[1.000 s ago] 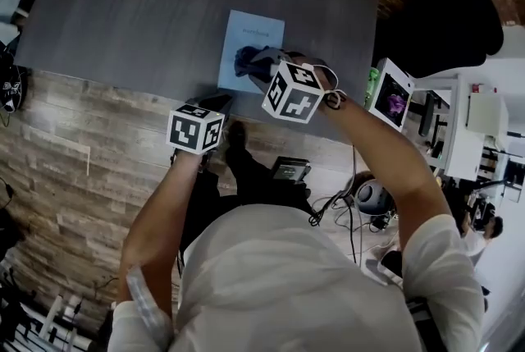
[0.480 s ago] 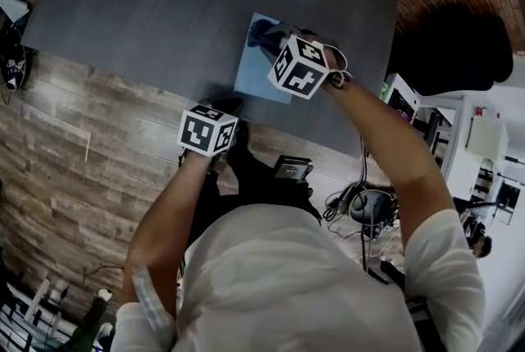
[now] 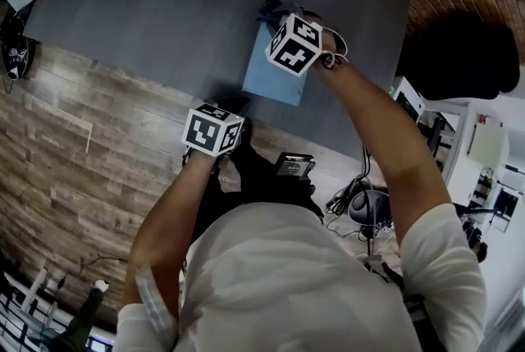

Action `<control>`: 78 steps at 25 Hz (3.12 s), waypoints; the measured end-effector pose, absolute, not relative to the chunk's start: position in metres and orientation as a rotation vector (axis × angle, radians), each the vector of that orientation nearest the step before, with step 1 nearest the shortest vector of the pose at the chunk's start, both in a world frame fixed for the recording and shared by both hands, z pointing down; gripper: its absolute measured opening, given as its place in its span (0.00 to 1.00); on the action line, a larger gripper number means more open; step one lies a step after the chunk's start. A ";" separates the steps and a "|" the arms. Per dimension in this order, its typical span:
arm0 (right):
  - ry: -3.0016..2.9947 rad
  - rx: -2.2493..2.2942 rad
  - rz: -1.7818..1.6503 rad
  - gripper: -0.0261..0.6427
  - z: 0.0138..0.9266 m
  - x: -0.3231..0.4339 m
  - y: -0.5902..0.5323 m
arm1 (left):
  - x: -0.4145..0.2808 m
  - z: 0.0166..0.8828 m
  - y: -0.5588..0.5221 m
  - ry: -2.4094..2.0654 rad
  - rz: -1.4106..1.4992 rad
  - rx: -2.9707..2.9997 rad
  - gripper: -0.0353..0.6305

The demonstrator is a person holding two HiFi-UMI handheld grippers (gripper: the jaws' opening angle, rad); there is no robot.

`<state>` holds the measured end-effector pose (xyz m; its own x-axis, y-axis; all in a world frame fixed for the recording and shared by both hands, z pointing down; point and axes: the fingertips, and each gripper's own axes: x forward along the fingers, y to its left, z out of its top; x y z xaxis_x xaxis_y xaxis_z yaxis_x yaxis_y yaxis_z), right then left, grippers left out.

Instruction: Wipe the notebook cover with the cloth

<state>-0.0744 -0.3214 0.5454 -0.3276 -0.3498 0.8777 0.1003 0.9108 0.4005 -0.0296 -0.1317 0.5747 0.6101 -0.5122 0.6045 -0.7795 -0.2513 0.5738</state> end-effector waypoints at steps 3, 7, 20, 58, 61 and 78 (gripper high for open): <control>-1.831 0.172 -0.437 0.14 0.559 -0.073 -0.316 | -0.030 0.577 -0.130 -1.020 0.370 1.917 0.09; -1.830 0.151 -0.431 0.14 0.566 -0.072 -0.307 | -0.031 0.580 -0.130 -1.011 0.372 1.915 0.09; -1.846 0.117 -0.392 0.14 0.568 -0.064 -0.281 | -0.024 0.578 -0.129 -0.991 0.379 1.938 0.09; -1.864 0.089 -0.354 0.14 0.569 -0.040 -0.185 | -0.013 0.560 -0.079 -0.978 0.399 1.996 0.09; -1.864 0.089 -0.347 0.14 0.570 -0.037 -0.179 | -0.012 0.559 -0.076 -0.976 0.405 2.002 0.09; -1.879 0.087 -0.298 0.14 0.570 -0.020 -0.137 | -0.010 0.548 -0.058 -0.964 0.421 2.033 0.09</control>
<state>-0.0198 -0.1366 0.5700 -0.3245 -0.2075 0.9229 0.0885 0.9647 0.2480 -0.0101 -0.0577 0.5478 0.6500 -0.4813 0.5881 -0.7585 -0.3643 0.5403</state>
